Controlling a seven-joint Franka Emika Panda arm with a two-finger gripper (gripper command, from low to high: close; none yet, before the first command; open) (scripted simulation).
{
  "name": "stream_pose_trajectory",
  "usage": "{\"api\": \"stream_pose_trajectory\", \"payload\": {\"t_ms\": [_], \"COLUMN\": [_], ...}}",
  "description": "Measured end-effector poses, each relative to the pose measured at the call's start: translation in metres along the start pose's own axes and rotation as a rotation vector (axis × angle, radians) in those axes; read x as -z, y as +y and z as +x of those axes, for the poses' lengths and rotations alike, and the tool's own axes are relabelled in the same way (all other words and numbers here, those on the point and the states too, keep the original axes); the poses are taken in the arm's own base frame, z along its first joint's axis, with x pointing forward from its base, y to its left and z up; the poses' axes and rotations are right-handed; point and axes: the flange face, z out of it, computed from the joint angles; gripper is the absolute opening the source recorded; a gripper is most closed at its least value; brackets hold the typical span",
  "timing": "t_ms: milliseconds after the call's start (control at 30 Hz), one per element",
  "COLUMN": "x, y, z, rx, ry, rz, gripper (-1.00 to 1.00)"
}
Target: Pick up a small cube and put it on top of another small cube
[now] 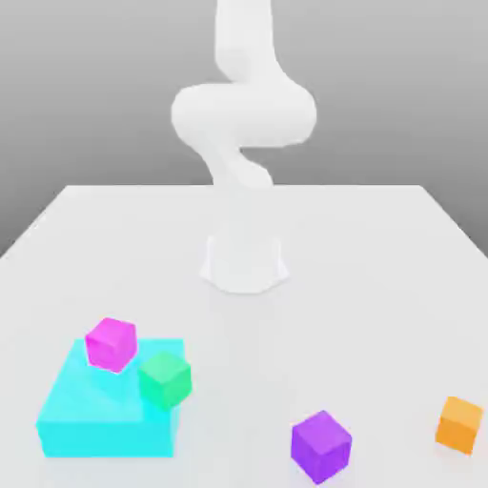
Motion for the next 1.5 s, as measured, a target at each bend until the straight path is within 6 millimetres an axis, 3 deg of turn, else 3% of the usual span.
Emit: {"api": "stream_pose_trajectory", "payload": {"t_ms": [233,500,667,800,967,1000,1200,1267,1400,1500], "x": [-0.142,-0.28,-0.349,-0.393,-0.439,-0.448,-0.452,-0.444,-0.411,-0.385], "y": [0.002,0.033,0.066,0.105,0.139,0.145,0.148,0.142,0.123,0.137], "z": [-0.037,-0.115,-0.18,-0.231,-0.268,-0.274,-0.278,-0.272,-0.25,-0.205], "rx": [0.14,0.302,0.415,0.493,0.518,0.518,0.518,0.519,0.514,0.35], "ry": [-0.184,-0.387,-0.516,-0.614,-0.645,-0.645,-0.646,-0.646,-0.645,-0.607], "rz": [-0.103,-0.214,-0.28,-0.337,-0.354,-0.354,-0.355,-0.355,-0.356,-0.409], "gripper": [0.0,0.0,0.0,0.0,0.0,-1.0,-1.0,-1.0,-1.0,-1.0]}}
